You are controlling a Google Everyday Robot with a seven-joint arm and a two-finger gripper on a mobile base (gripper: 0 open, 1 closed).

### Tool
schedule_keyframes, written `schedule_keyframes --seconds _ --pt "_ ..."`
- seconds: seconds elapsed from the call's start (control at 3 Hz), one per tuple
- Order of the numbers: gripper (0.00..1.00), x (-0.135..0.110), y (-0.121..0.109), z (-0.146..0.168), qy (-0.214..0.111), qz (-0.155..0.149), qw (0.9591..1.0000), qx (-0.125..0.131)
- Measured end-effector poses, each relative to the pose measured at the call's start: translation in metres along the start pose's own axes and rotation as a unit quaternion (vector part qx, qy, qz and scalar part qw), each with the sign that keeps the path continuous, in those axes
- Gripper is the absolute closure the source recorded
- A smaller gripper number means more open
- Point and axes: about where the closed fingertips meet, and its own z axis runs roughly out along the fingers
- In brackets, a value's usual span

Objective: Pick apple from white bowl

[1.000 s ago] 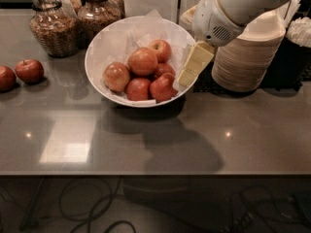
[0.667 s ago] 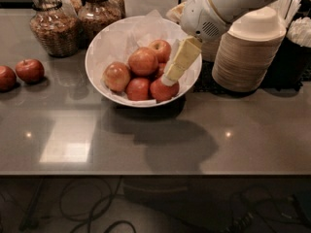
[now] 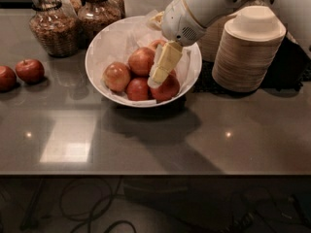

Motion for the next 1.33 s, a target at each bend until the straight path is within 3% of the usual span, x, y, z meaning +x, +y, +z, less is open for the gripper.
schedule_keyframes --seconds 1.0,1.33 --pt "0.0 0.015 -0.007 0.037 -0.005 0.004 0.9984 -0.057" --pt "0.19 0.018 -0.008 0.042 -0.013 0.007 0.9975 -0.069"
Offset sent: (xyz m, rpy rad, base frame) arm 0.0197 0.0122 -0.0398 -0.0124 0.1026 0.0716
